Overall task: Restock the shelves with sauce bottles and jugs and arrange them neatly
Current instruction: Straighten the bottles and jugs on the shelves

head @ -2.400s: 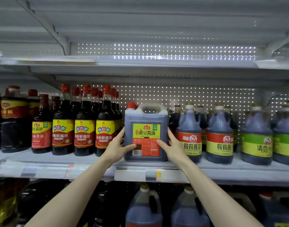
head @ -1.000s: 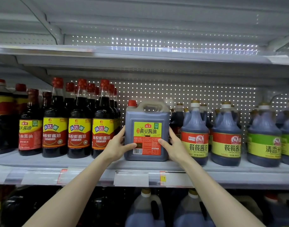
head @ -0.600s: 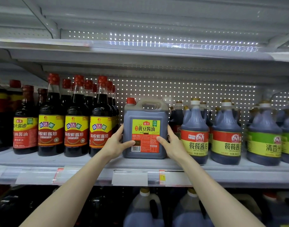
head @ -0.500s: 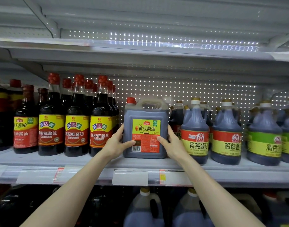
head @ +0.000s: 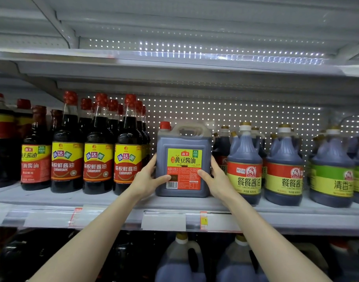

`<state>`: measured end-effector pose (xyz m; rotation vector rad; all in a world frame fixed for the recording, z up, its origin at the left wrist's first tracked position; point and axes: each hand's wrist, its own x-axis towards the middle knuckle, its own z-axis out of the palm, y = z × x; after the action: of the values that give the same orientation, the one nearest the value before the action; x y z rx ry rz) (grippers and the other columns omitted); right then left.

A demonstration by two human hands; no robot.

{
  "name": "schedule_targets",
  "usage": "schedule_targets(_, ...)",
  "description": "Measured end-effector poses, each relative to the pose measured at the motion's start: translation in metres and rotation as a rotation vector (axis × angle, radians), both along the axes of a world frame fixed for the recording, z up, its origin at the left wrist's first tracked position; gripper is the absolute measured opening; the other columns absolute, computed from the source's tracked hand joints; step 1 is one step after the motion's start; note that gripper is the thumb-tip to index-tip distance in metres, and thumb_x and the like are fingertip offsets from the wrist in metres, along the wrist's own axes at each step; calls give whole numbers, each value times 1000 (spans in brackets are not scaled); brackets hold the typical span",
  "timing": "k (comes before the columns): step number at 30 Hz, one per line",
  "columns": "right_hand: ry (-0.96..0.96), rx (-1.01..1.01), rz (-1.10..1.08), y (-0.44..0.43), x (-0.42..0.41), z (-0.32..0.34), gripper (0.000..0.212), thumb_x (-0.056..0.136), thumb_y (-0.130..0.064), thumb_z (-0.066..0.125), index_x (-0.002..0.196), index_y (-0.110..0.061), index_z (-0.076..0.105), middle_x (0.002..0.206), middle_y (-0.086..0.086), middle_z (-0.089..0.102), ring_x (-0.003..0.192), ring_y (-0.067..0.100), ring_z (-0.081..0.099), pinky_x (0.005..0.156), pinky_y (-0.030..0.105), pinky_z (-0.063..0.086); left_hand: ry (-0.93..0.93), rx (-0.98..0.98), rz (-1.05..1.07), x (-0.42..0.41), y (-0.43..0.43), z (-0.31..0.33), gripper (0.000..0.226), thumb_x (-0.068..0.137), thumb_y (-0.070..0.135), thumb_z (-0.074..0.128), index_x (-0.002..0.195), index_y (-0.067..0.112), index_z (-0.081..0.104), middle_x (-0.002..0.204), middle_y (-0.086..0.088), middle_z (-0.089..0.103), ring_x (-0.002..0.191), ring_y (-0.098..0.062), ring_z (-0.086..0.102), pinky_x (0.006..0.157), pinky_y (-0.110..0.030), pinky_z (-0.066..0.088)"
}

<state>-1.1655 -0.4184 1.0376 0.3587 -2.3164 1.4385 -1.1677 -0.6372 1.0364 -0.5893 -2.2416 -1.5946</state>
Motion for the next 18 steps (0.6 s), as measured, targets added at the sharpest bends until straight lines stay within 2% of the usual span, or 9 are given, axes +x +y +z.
schedule_targets(5,-3,-4,-5,0,-3,-3,71,98,-33,52,155,-34,8,154,-2,36,135,21,43,108,44,42,-14,0,-14,0,-2,-1,82,90,13,64,152,35,16,138,6,48,121,-9,46,99,-37,48)
schedule_targets(9,1,-2,-5,0,-6,-3,72,98,-32,51,155,-34,7,154,-1,37,134,21,45,108,43,43,-20,4,-38,-1,-1,1,80,91,12,62,152,35,15,135,8,48,117,-6,46,93,-29,48)
schedule_targets(14,-3,-8,5,0,-7,-1,71,99,-32,51,155,-32,7,154,0,36,134,21,45,108,43,42,-21,-9,-37,-2,-1,2,79,92,13,61,152,36,16,138,7,49,118,-8,47,101,-36,47)
schedule_targets(18,4,-12,11,-1,-7,-1,70,99,-31,50,155,-33,8,154,-1,37,133,21,46,107,42,43,-29,-11,-35,-2,-1,1,79,92,14,61,152,35,14,138,7,48,119,-7,46,100,-35,46)
